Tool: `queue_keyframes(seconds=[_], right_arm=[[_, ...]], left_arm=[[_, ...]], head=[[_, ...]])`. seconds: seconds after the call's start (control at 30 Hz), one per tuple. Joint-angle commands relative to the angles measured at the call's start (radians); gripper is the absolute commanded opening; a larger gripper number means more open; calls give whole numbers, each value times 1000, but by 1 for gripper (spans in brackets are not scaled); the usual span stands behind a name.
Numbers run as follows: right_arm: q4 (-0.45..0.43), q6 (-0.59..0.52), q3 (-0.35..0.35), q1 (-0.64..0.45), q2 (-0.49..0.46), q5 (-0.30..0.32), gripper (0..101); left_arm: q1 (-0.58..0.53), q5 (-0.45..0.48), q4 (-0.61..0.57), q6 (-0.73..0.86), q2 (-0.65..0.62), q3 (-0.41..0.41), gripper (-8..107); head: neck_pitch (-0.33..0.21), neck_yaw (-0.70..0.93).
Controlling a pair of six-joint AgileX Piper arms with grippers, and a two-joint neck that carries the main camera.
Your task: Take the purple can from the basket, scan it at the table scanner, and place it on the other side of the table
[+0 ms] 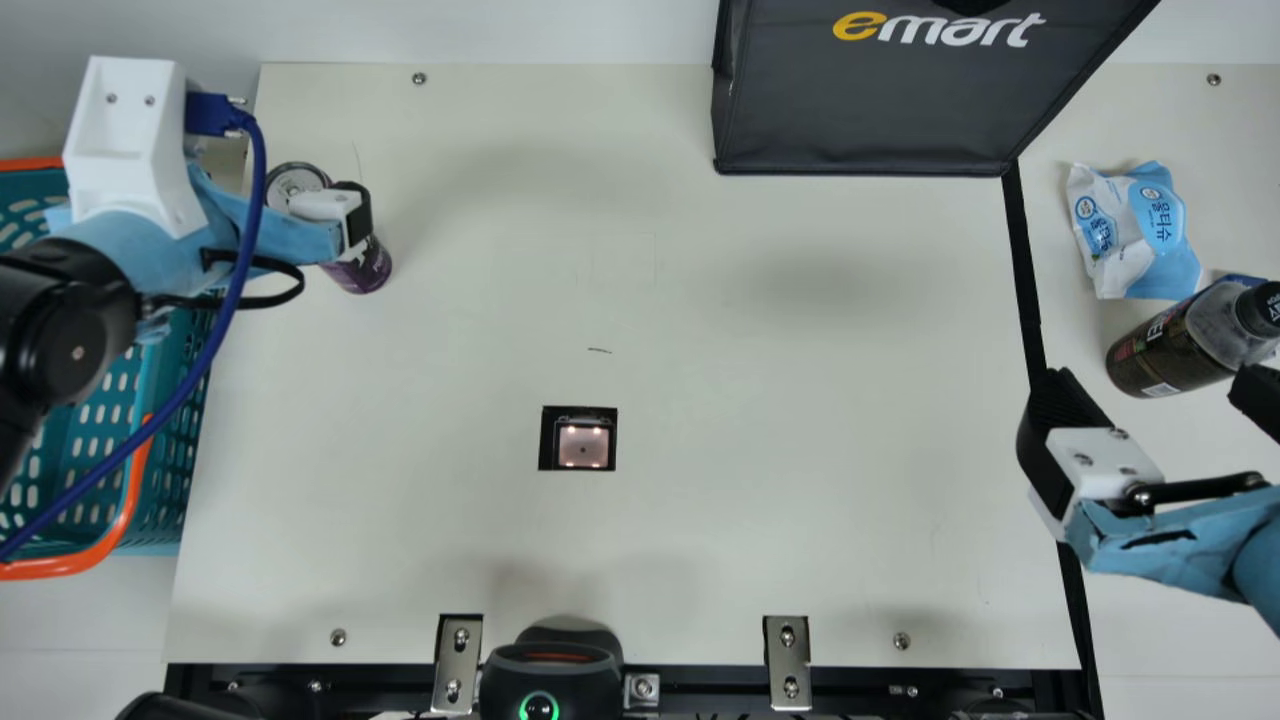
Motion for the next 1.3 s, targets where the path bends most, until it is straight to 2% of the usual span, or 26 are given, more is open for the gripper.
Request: queue_keyframes(seconds=[0.0,0.3,0.93,1.23,1.27], right_arm=[[0,0,0,0,0,0,95],[0,0,0,0,0,0,95],[0,0,0,0,0,0,95],[0,0,0,0,0,0,95],[0,0,0,0,0,0,95]], left_arm=[[-2,-3,18,-11,10,-3,90],[14,-33,24,-9,52,-9,90],[67,-149,-46,52,135,53,90],[67,-169,-56,42,167,55,90],[65,-170,-54,38,170,55,83]], head=[[-24,2],[-24,2],[-24,2],[-24,2],[-24,2]])
